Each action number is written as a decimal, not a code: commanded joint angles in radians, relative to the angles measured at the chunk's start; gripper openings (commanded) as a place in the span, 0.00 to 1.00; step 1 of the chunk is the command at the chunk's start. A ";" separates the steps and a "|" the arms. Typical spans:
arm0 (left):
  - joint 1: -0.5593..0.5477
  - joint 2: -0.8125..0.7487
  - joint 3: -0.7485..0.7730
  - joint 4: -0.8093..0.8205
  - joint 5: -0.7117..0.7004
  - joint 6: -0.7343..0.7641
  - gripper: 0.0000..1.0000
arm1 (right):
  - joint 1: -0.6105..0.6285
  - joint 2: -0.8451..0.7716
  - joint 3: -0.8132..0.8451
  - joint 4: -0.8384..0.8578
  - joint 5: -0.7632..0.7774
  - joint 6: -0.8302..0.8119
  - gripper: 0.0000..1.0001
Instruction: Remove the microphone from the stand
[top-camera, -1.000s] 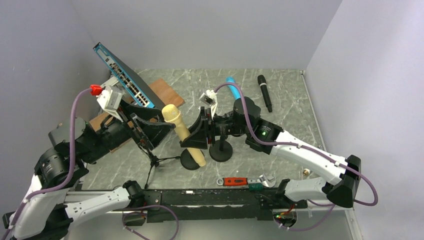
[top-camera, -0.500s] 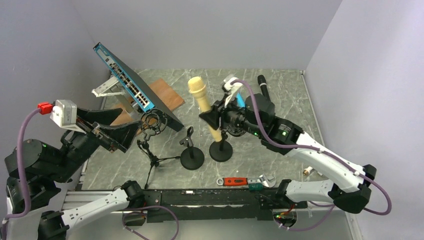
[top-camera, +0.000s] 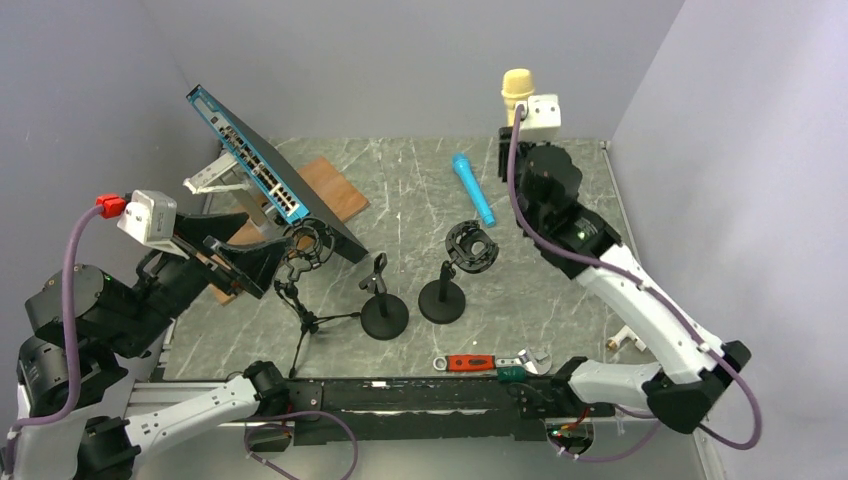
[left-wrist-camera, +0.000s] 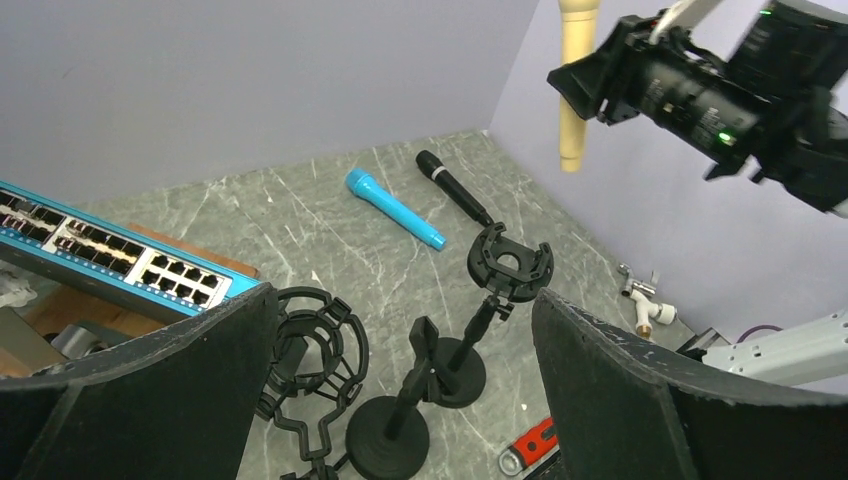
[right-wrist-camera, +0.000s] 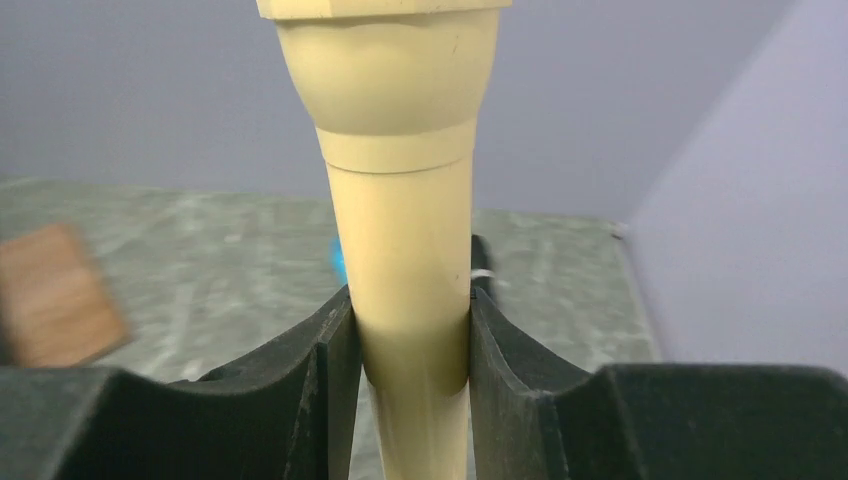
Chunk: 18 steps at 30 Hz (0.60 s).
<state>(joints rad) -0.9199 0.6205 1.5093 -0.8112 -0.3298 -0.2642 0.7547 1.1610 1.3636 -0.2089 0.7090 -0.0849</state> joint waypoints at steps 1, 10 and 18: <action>-0.002 0.011 0.000 0.009 -0.006 0.015 1.00 | -0.162 0.074 0.040 0.033 0.039 -0.071 0.01; -0.003 0.017 -0.002 -0.013 -0.020 0.017 0.99 | -0.413 0.506 0.205 -0.118 -0.095 -0.078 0.00; -0.003 0.023 -0.007 -0.019 -0.040 0.027 0.99 | -0.505 0.886 0.448 -0.252 -0.338 -0.055 0.00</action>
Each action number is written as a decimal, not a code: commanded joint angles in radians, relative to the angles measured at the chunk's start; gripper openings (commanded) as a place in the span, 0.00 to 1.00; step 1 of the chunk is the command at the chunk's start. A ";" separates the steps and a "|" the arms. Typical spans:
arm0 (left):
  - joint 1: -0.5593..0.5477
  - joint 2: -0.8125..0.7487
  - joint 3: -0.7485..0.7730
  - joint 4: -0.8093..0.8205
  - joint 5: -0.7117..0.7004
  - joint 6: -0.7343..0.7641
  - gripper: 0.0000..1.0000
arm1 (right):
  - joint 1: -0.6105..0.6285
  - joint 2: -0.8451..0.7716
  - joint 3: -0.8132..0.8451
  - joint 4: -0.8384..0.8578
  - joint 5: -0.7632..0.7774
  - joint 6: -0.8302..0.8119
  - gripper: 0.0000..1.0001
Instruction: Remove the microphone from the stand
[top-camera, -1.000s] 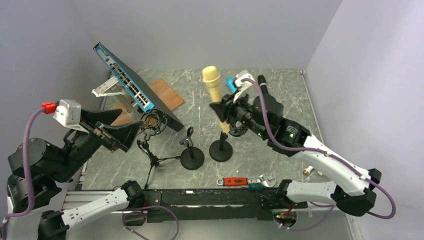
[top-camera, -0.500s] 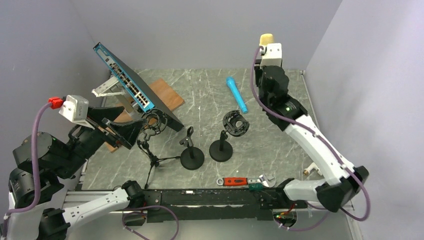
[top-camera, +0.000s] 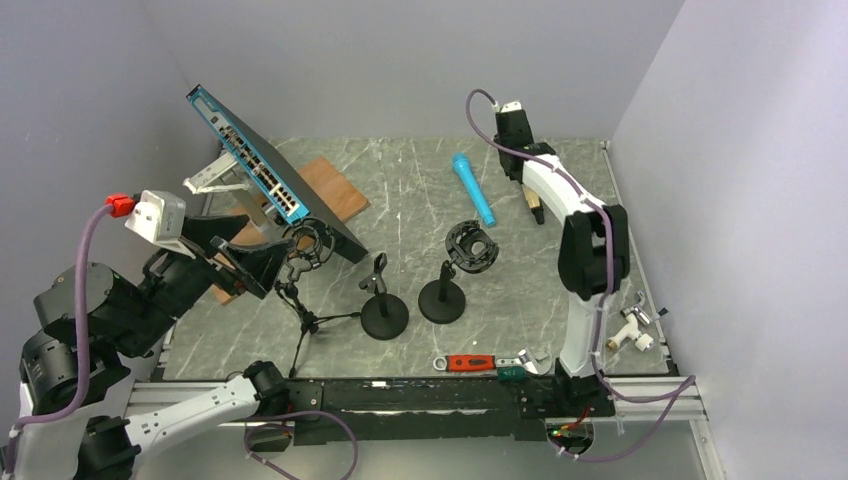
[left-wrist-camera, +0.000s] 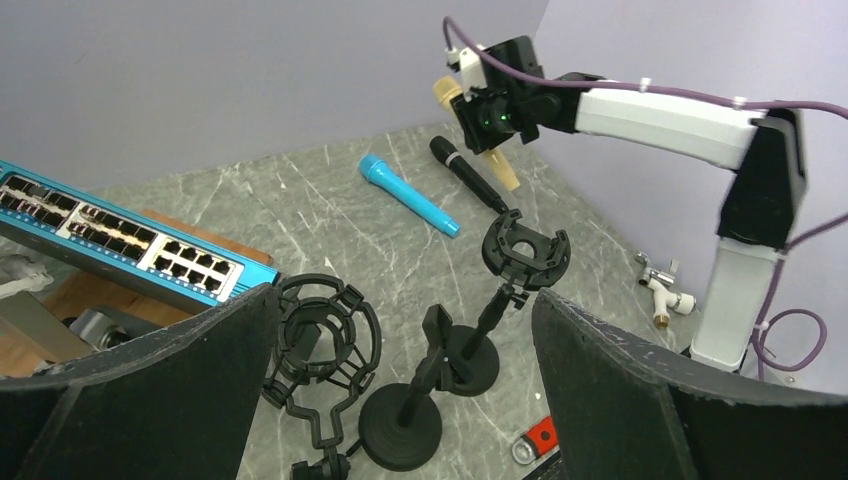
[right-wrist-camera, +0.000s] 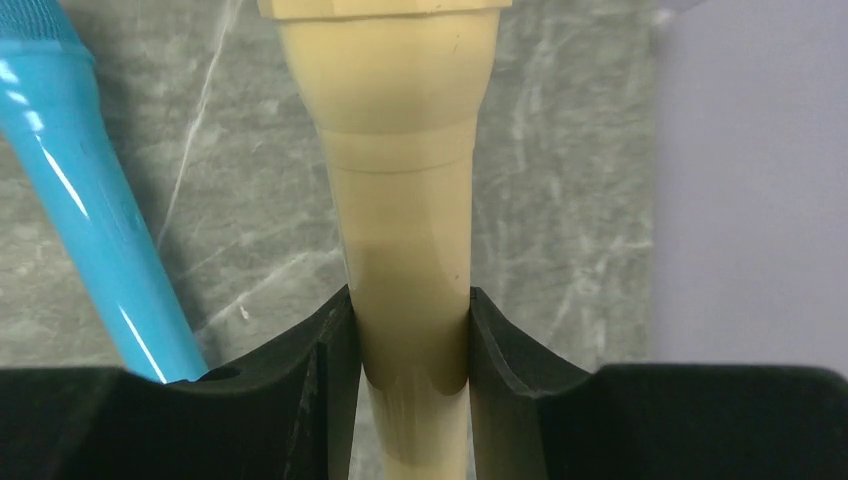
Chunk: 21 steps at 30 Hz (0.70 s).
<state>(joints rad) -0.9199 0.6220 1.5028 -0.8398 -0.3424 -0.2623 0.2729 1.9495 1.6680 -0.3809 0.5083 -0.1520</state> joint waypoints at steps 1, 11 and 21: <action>-0.003 0.022 -0.001 0.012 -0.029 0.027 0.99 | -0.030 0.143 0.190 -0.110 -0.162 0.014 0.00; -0.002 0.033 -0.043 -0.001 -0.040 0.036 0.99 | -0.045 0.401 0.377 -0.193 -0.242 0.019 0.04; -0.002 0.006 -0.076 -0.140 -0.079 -0.019 0.99 | -0.045 0.451 0.355 -0.188 -0.277 0.064 0.32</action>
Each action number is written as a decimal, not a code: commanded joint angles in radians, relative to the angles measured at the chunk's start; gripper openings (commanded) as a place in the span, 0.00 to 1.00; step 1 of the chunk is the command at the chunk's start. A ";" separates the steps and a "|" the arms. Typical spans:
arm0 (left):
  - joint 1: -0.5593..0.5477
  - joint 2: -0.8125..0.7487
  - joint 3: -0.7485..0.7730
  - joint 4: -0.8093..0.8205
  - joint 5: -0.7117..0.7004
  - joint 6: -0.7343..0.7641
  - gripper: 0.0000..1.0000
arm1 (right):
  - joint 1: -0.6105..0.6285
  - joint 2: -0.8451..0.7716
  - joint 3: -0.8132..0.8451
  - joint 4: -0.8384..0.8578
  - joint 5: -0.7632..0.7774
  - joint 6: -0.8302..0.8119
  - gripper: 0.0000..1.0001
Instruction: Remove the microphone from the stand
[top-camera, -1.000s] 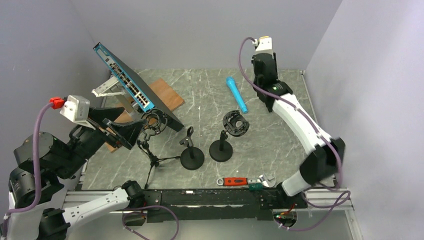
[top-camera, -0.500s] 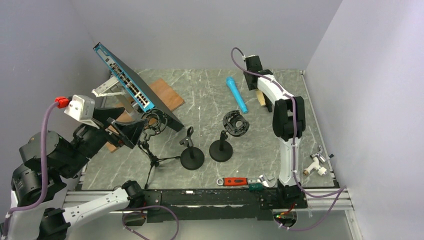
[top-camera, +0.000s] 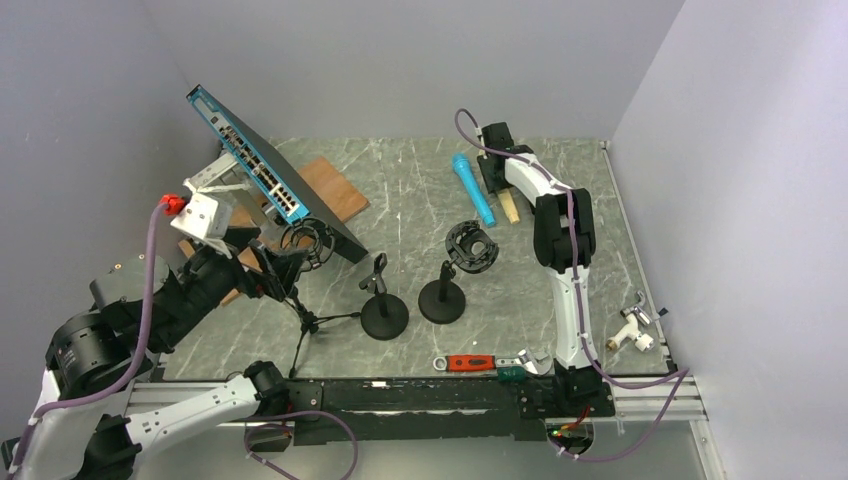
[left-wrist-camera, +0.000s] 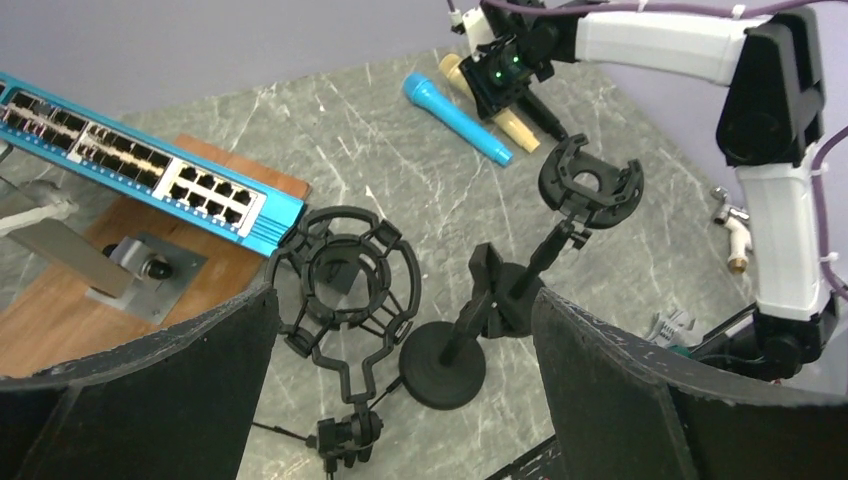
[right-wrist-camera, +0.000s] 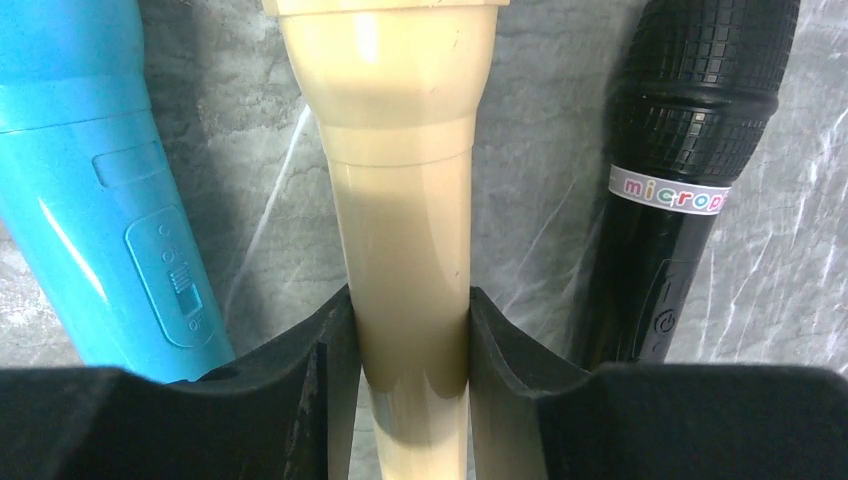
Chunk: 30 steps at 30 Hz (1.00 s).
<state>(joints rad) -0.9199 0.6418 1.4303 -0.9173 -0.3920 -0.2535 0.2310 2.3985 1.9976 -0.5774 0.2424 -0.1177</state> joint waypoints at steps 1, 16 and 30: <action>-0.003 -0.022 -0.004 -0.079 -0.031 -0.041 0.99 | -0.003 0.008 0.026 0.007 -0.012 0.031 0.33; -0.002 -0.129 -0.098 -0.178 -0.034 -0.206 0.99 | 0.004 -0.070 0.162 -0.175 -0.002 0.085 0.79; -0.003 -0.188 -0.215 -0.140 -0.003 -0.282 0.99 | 0.153 -0.936 -0.380 -0.049 -0.045 0.600 0.92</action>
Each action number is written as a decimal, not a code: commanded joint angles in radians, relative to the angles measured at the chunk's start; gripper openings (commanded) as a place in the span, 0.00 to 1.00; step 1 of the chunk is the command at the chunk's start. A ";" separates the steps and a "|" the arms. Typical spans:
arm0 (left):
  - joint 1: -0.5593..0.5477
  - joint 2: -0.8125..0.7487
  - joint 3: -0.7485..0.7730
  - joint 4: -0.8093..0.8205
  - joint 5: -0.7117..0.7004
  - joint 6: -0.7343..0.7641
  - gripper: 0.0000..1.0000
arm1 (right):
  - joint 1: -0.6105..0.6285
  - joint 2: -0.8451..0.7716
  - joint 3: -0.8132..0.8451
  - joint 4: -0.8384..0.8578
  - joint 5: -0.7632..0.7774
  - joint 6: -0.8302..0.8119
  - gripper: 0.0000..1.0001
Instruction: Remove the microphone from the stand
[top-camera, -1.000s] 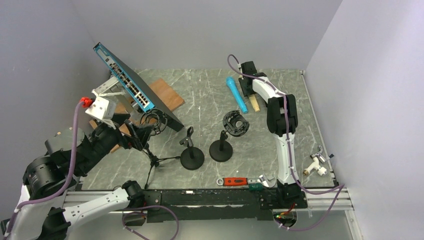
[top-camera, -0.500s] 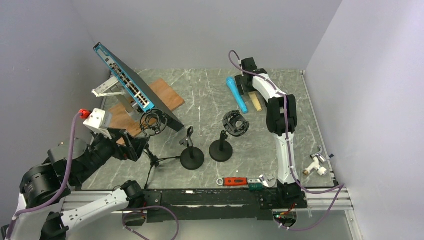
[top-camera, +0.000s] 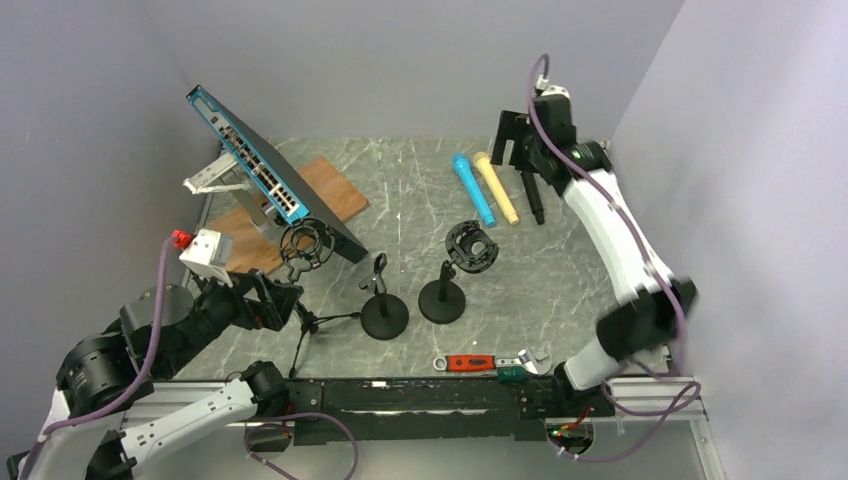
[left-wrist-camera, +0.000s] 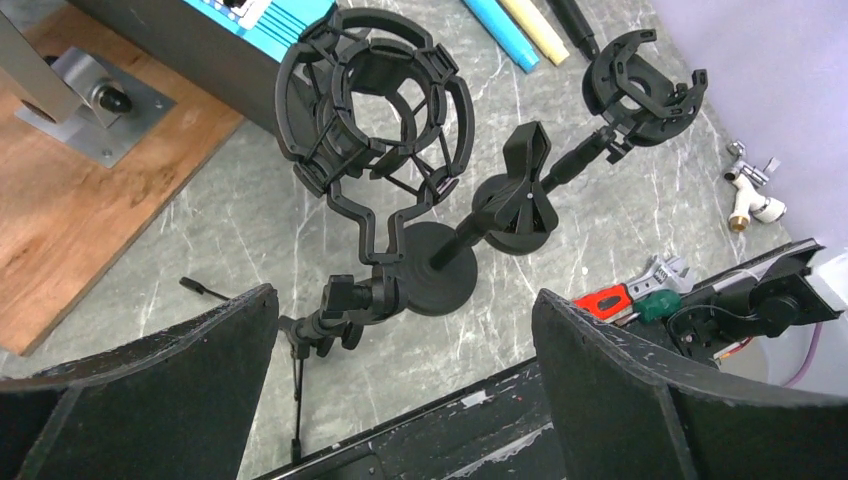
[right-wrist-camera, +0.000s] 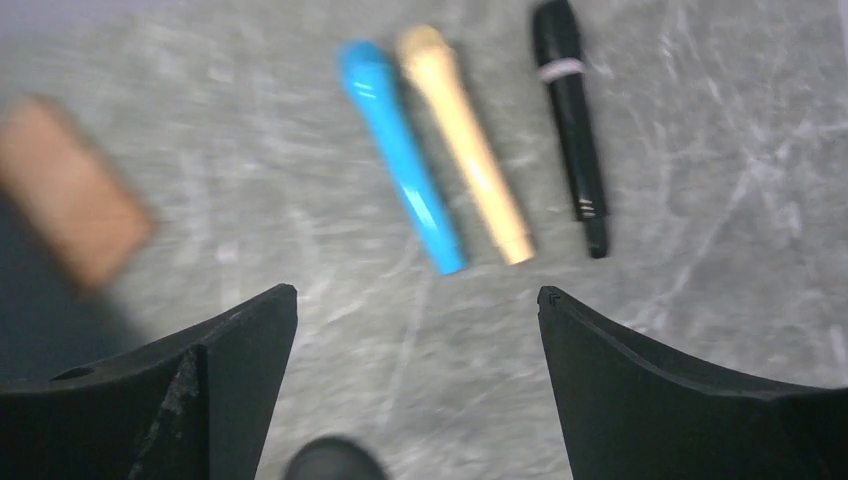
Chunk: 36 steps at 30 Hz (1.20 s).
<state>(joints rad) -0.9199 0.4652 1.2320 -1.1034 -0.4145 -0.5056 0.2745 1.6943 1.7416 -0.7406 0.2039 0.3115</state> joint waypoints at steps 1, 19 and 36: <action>-0.002 -0.011 -0.020 0.045 0.021 -0.032 0.99 | 0.154 -0.286 -0.148 0.128 0.012 0.184 0.93; -0.003 -0.113 -0.082 0.076 -0.105 -0.015 0.99 | 1.156 -0.512 -0.814 1.087 0.177 0.772 0.93; -0.002 -0.099 -0.125 0.137 -0.008 0.044 1.00 | 1.260 -0.048 -0.836 1.316 0.575 1.147 0.69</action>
<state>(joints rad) -0.9199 0.3244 1.0817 -0.9913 -0.4797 -0.4927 1.5555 1.5780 0.8692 0.3641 0.7212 1.3930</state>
